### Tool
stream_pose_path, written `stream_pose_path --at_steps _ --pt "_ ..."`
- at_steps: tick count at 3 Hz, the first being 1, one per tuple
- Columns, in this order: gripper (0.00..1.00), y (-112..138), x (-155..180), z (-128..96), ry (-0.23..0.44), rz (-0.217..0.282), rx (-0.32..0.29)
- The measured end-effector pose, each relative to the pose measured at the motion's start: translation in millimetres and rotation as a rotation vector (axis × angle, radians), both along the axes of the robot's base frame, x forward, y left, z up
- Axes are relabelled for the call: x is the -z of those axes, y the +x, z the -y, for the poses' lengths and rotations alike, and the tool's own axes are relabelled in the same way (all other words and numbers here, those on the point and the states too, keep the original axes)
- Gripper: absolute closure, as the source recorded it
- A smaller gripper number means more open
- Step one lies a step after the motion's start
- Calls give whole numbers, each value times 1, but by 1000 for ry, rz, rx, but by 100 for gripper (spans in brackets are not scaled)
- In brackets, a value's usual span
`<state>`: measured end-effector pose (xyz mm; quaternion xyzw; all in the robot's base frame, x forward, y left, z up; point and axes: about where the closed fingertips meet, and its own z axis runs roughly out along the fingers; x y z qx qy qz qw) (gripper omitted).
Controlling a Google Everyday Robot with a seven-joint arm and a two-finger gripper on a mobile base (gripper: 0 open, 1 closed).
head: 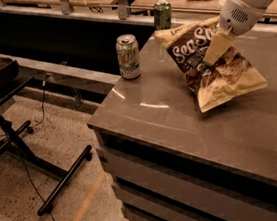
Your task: Move brown chip bag near 7up can
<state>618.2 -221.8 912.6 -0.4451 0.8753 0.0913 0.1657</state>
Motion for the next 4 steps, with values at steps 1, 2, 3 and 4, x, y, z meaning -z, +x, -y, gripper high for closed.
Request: stream_pose_path --at_steps 1,2,3,4 --pt "100 9 5 -2 25 -12 54" --pt "100 10 5 -2 25 -11 54" --pt "100 14 7 -19 18 0 19" --pt "100 23 18 -51 -1 -29 3"
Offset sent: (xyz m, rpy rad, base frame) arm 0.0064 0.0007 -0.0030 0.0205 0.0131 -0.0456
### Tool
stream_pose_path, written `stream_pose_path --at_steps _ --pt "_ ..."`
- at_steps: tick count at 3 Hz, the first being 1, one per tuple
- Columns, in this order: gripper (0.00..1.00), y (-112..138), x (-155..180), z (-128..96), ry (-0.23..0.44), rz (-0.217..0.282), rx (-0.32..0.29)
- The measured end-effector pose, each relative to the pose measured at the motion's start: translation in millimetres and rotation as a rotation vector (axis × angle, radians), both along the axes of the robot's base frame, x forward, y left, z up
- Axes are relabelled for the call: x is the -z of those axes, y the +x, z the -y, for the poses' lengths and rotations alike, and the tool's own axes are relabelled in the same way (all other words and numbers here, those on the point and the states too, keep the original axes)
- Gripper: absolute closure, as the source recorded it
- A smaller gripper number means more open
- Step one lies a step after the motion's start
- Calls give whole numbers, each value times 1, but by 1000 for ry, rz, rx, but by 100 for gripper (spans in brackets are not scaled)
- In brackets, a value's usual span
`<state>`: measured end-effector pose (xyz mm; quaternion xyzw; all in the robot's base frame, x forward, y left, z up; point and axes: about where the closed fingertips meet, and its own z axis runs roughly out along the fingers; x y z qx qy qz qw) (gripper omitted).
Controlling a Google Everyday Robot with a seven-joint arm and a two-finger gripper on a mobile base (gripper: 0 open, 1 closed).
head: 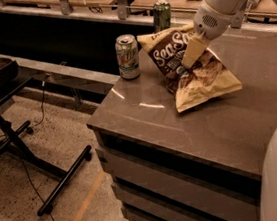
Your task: Move brown chip bag near 7up can
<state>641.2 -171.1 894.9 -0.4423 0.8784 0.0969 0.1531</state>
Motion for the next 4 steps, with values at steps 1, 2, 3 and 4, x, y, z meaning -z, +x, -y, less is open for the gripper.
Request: stream_pose_path --at_steps 1,2,3,4 --pt "100 9 9 -10 -65 -25 41" --pt "82 11 11 -12 -61 -20 40" --pt "49 15 14 -15 -59 -17 39" --pt "28 17 16 -16 -57 -16 39"
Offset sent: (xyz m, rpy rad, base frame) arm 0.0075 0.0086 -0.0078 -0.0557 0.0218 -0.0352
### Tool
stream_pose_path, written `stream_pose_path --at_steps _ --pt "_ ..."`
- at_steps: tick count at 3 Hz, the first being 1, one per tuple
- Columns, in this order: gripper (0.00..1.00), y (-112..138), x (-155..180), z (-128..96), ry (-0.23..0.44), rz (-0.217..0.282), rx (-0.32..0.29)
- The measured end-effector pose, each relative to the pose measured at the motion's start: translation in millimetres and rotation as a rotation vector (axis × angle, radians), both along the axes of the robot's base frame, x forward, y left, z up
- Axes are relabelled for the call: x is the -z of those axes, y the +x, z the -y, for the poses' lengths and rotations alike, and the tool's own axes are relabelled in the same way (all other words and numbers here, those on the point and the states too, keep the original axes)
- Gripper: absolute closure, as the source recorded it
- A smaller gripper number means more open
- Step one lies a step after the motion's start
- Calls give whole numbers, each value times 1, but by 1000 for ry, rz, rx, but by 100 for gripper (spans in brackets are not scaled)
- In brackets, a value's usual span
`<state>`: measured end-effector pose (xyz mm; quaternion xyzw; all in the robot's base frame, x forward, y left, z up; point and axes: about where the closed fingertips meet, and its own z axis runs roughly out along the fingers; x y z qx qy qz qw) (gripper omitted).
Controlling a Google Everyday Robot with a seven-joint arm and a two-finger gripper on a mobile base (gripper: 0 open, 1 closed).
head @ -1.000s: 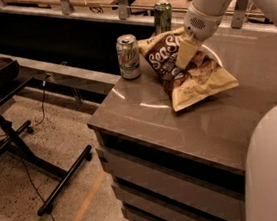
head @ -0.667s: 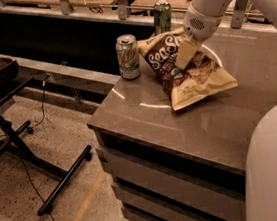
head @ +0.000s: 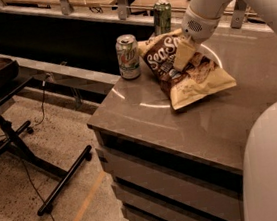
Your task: Move brown chip bag near 7up can
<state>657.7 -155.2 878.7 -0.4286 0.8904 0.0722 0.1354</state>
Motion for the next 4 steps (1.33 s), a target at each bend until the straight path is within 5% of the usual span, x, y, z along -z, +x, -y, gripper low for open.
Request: stream_pose_path --at_steps 1,3,4 --pt "3 2 3 -2 1 1 -1" --pt "0 2 -4 -2 4 26 -6" --pt "0 -2 -26 9 -8 76 15"
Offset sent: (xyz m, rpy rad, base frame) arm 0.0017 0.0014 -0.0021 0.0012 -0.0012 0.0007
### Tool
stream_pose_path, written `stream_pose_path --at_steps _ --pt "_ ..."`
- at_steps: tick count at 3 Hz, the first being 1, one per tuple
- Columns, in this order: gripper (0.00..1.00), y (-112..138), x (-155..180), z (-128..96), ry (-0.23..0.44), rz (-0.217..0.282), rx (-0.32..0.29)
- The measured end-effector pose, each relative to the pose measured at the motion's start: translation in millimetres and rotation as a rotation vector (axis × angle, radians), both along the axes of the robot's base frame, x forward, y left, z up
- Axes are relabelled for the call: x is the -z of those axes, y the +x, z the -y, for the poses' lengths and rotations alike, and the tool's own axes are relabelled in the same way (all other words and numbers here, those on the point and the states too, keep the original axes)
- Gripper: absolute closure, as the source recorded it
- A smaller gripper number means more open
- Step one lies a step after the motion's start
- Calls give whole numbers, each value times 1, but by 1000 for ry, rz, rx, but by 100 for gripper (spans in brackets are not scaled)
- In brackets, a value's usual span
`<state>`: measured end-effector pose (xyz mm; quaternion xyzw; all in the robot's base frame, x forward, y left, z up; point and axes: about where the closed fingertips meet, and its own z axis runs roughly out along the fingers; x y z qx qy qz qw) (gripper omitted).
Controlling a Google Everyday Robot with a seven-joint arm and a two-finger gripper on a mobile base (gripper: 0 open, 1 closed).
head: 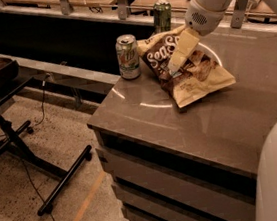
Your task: Move brown chip bag near 7up can
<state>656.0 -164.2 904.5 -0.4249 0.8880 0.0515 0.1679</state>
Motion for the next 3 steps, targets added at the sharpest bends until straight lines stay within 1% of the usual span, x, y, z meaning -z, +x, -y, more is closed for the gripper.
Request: stream_pose_path --at_steps 1,2,3 --pt "0 -3 -14 15 -4 34 29" --pt "0 -11 -36 55 26 79 104" --pt "0 -11 -36 55 26 79 104"
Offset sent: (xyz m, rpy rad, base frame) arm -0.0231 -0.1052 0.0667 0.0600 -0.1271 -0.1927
